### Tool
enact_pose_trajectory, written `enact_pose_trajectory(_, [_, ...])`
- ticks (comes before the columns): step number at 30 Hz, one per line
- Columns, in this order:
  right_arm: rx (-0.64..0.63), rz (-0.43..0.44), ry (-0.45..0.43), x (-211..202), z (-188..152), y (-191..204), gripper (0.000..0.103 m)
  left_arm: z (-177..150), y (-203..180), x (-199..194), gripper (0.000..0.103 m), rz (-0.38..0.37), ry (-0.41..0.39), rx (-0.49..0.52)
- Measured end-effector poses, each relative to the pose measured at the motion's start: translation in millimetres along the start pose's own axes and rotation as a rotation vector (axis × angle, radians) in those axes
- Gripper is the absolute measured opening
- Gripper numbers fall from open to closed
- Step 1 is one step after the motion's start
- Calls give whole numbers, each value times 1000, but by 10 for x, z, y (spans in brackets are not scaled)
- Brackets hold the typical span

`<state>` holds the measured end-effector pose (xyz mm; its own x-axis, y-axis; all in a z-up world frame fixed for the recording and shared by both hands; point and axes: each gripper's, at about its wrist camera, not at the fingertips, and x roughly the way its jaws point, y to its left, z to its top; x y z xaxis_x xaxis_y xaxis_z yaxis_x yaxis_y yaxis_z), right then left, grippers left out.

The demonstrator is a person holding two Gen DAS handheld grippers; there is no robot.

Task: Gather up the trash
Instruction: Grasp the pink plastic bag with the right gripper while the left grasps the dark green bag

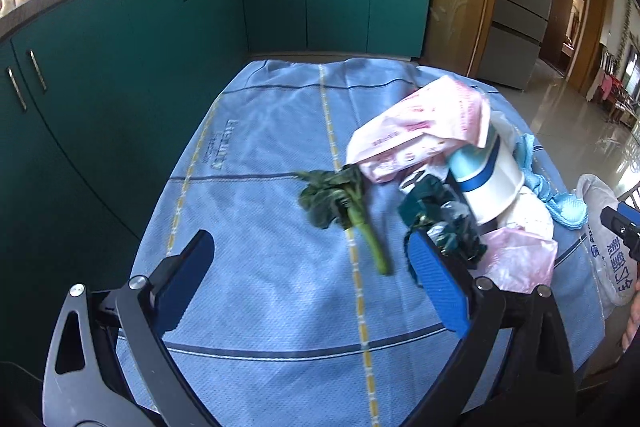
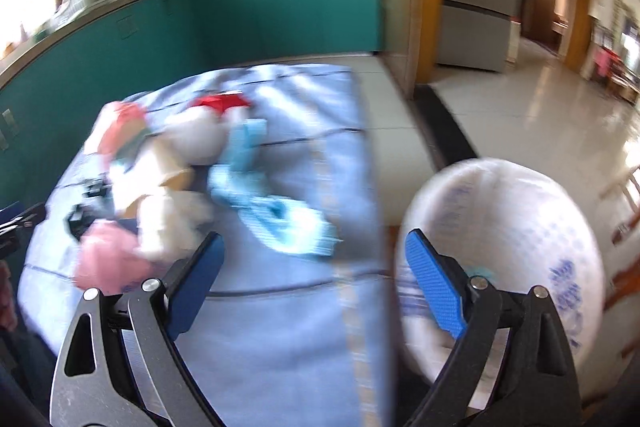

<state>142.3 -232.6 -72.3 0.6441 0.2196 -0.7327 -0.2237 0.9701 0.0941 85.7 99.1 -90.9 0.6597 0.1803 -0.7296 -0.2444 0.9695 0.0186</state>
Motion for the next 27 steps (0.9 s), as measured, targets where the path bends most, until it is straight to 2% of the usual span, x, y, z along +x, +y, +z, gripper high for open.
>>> enact_pose_trajectory(2, [-47,66,8,82,62,296,90,-24,103,32,97,-2,15,-24])
enact_pose_trajectory(5, [-135,121,13,170,118,744,90,-60,191,36,97,4,26,-42])
enact_pose_trajectory(9, [-255,243,44,222,51,1281,90,-107,257,10,97,16,27,-32])
enact_pose_trajectory(11, [-300,248,66,293,-23,1467,89,-126,300,6,97,21,30,-34])
enact_pose_trajectory(12, [-320,252,82,332,-69,1545,76,-127,317,14,97,18,33,-37])
enact_pose_trajectory(13, [-333,261,98,355,-105,1589,57,-136,335,15,97,14,35,-43])
enact_pose_trajectory(14, [-344,265,112,376,-139,1624,56,-144,347,16,97,9,37,-47])
enact_pose_trajectory(17, [-355,286,98,284,-153,1616,46,-151,336,28,97,-10,41,-50])
enact_pose_trajectory(18, [-349,308,91,215,-150,1573,38,-144,322,32,97,-20,41,-50])
enact_pose_trajectory(21, [-316,305,80,57,-175,1386,37,-97,226,58,97,-73,40,-44])
enact_pose_trajectory(25, [-232,216,87,-23,-256,973,38,-16,-52,173,97,-148,59,4])
enact_pose_trajectory(27, [-179,174,107,6,-286,789,43,15,-227,237,97,-163,68,44])
